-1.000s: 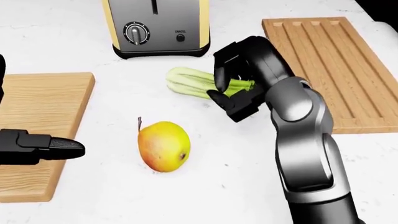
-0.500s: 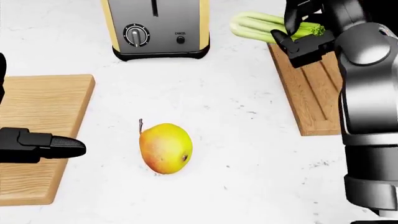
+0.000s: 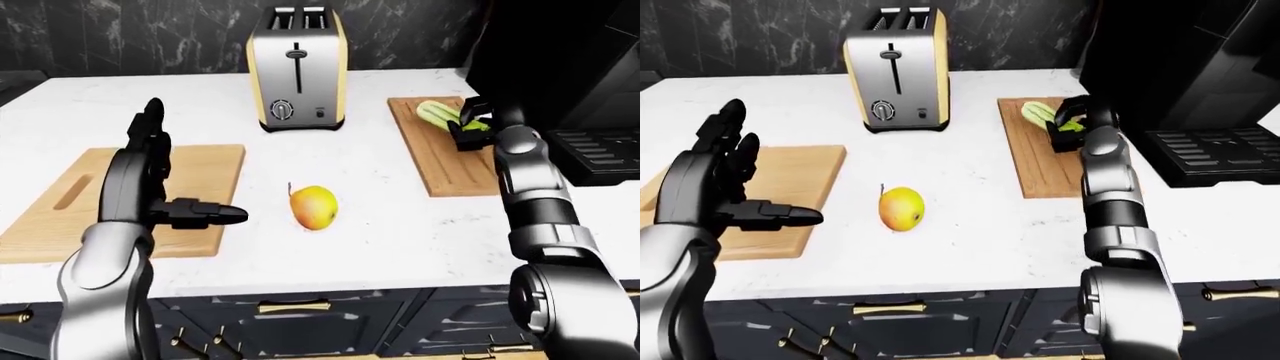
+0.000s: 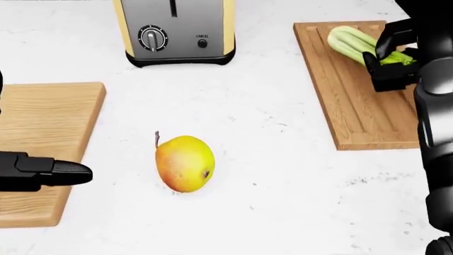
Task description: Place the pear and the celery on separate cutting boards.
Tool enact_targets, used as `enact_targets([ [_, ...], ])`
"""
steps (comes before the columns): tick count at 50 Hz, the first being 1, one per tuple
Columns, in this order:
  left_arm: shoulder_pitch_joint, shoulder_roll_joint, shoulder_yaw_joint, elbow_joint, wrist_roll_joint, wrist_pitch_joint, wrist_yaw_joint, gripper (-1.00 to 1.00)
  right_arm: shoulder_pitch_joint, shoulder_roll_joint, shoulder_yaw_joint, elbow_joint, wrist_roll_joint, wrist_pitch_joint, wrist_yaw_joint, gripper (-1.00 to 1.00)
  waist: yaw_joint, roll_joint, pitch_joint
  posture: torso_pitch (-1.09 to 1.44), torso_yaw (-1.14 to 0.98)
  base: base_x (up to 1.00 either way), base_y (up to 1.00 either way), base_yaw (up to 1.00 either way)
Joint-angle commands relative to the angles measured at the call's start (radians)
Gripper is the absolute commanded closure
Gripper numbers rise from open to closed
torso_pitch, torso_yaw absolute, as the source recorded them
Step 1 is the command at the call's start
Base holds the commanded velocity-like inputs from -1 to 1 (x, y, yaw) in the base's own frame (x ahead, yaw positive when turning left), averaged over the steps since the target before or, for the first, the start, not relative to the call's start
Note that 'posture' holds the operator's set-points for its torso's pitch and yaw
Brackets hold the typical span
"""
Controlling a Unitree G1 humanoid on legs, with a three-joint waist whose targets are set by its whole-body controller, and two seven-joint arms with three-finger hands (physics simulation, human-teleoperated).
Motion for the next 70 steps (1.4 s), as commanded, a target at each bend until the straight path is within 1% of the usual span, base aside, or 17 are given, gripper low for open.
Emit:
enact_targets([
  [1,-0.016,0.011,0.012,-0.023,0.003,-0.035,0.008,-1.0,-0.036,-0.024,-0.013,-0.025,0.014,-0.063,-0.041,1.0,-0.001,-0.003,-0.027,0.0,0.0,0.0,0.0,0.0],
  [8,-0.015,0.014,0.01,-0.022,0.005,-0.036,0.01,-1.0,-0.031,-0.033,-0.007,-0.004,0.034,-0.075,-0.049,1.0,0.002,-0.008,-0.031,0.0,0.0,0.0,0.0,0.0],
  [9,-0.016,0.013,0.008,-0.024,0.005,-0.035,0.009,-1.0,-0.02,-0.03,-0.007,-0.014,0.035,-0.078,-0.05,0.88,0.002,-0.009,-0.031,0.0,0.0,0.0,0.0,0.0],
  [12,-0.013,0.013,0.009,-0.024,0.006,-0.037,0.009,-1.0,-0.022,-0.032,-0.008,-0.028,0.037,-0.064,-0.047,0.27,0.003,-0.01,-0.03,0.0,0.0,0.0,0.0,0.0],
  [13,-0.013,0.012,0.008,-0.023,0.007,-0.039,0.01,-1.0,-0.025,-0.03,-0.006,-0.027,0.037,-0.064,-0.046,-0.25,0.003,-0.01,-0.03,0.0,0.0,0.0,0.0,0.0],
  [14,-0.014,0.009,0.009,-0.023,0.005,-0.039,0.01,-1.0,-0.016,-0.029,-0.006,-0.031,0.036,-0.069,-0.048,-0.54,0.003,-0.011,-0.03,0.0,0.0,0.0,0.0,0.0],
  [15,-0.011,0.01,0.008,-0.023,0.007,-0.04,0.011,-1.0,-0.01,-0.028,-0.006,-0.039,0.037,-0.068,-0.045,-0.6,0.003,-0.011,-0.03,0.0,0.0,0.0,0.0,0.0],
  [16,-0.009,0.008,0.009,-0.026,0.005,-0.039,0.009,-1.0,-0.015,-0.033,-0.007,-0.047,0.037,-0.057,-0.039,-0.89,0.003,-0.011,-0.03,0.0,0.0,0.0,0.0,0.0],
  [17,-0.007,0.009,0.01,-0.029,0.006,-0.037,0.009,-1.0,-0.015,-0.033,-0.007,-0.048,0.036,-0.059,-0.04,-1.0,0.003,-0.011,-0.03,0.0,0.0,0.0,0.0,0.0],
  [29,0.0,0.006,0.01,-0.034,0.01,-0.038,0.006,-1.0,0.015,-0.032,-0.01,-0.153,0.033,-0.012,-0.009,-1.0,0.005,-0.014,-0.031,0.0,0.0,0.0,0.0,0.0],
  [33,0.006,0.005,0.01,-0.034,0.012,-0.04,0.004,-1.0,0.06,-0.013,-0.006,-0.365,0.024,0.079,0.062,-1.0,0.007,-0.014,-0.029,0.0,0.0,0.0,0.0,0.0],
  [34,0.004,0.004,0.011,-0.03,0.012,-0.041,0.005,-1.0,0.083,-0.016,0.014,-0.441,0.004,0.072,0.112,-1.0,0.008,-0.014,-0.029,0.0,0.0,0.0,0.0,0.0],
  [39,0.009,0.002,0.012,-0.015,0.015,-0.059,0.005,-1.0,0.072,0.022,0.011,-0.715,0.004,0.224,0.279,-1.0,0.007,-0.01,-0.025,0.0,0.0,0.0,0.0,0.0],
  [44,0.02,0.003,0.023,-0.002,0.013,-0.093,0.004,-1.0,0.081,0.052,0.02,-0.87,-0.003,0.29,0.354,-1.0,0.005,-0.008,-0.021,0.0,0.0,0.0,0.0,0.0],
  [47,0.002,-0.006,0.061,-0.012,-0.032,-0.093,0.011,-1.0,0.072,0.102,0.019,-1.008,0.036,0.414,0.393,-1.0,0.004,-0.009,-0.023,0.0,0.0,0.0,0.0,0.0],
  [54,0.014,0.043,0.092,-0.024,-0.066,-0.087,0.027,-1.0,0.126,0.193,0.086,-1.14,0.057,0.484,0.432,-1.0,0.0,0.001,-0.02,0.0,0.0,0.0,0.0,0.0],
  [70,0.051,0.066,0.159,-0.086,-0.098,-0.063,0.022,-1.0,0.251,0.387,0.236,-1.322,-0.089,0.56,0.548,-1.0,-0.009,0.026,-0.021,0.0,0.0,0.0,0.0,0.0],
])
